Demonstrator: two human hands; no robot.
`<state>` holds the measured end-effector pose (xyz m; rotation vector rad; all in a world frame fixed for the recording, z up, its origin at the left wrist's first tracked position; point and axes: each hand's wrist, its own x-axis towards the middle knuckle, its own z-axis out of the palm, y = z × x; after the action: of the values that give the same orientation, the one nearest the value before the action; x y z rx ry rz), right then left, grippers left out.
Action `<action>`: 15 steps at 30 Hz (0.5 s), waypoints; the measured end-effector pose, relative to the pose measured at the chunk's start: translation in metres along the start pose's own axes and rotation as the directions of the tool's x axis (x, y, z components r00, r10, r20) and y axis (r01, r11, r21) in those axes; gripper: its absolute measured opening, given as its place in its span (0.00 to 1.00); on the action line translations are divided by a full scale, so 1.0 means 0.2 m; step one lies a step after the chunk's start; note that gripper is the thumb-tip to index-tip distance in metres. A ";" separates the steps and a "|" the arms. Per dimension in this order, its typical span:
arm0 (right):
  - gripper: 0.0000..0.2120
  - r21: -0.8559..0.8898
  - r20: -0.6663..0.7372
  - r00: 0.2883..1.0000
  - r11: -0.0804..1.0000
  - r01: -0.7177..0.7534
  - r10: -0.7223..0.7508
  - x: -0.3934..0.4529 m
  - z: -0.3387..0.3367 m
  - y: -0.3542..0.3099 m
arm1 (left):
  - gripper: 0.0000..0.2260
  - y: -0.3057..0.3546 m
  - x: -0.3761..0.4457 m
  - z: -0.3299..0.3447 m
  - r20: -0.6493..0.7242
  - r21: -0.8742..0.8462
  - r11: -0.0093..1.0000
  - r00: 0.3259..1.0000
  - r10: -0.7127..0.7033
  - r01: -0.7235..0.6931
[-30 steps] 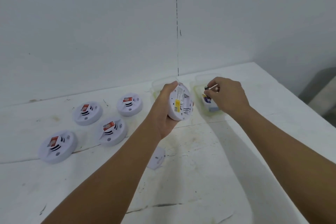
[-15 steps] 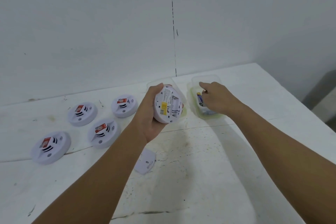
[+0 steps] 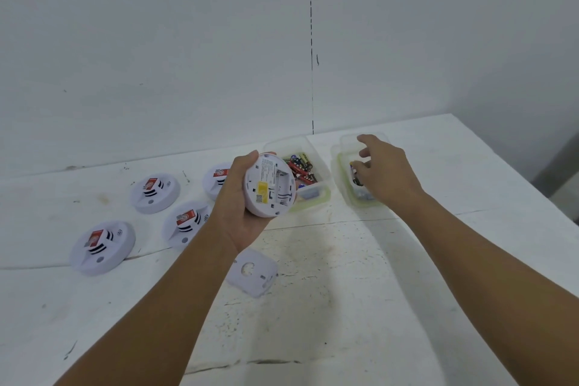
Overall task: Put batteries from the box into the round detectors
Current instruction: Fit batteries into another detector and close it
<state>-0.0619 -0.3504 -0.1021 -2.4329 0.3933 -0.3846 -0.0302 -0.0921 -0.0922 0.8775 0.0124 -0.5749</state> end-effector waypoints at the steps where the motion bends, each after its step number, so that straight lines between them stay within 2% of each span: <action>1: 0.23 0.012 -0.020 1.000 1.000 0.021 -0.021 -0.01 0.00 -0.02 | 0.17 0.00 0.00 -0.01 -0.001 -0.008 1.000 1.000 -0.003 0.003; 6: 0.13 0.004 -0.045 0.986 0.987 0.159 -0.158 -0.03 0.04 -0.16 | 0.16 0.03 -0.01 -0.06 0.016 -0.052 0.999 1.000 0.002 -0.002; 10: 0.08 -0.033 0.061 0.979 0.980 0.195 -0.192 -0.01 0.08 -0.28 | 0.16 0.06 -0.01 -0.10 -0.002 -0.061 0.998 1.000 0.002 -0.002; 15: 0.08 -0.121 0.215 0.962 0.973 0.196 -0.167 0.05 0.15 -0.35 | 0.14 0.08 0.00 -0.15 -0.040 -0.036 0.999 0.999 -0.012 0.011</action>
<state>-0.0284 -0.2844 -0.0788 -2.6265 0.1103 -0.1868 -0.0149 -0.0623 -0.0998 0.8544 0.0642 -0.5661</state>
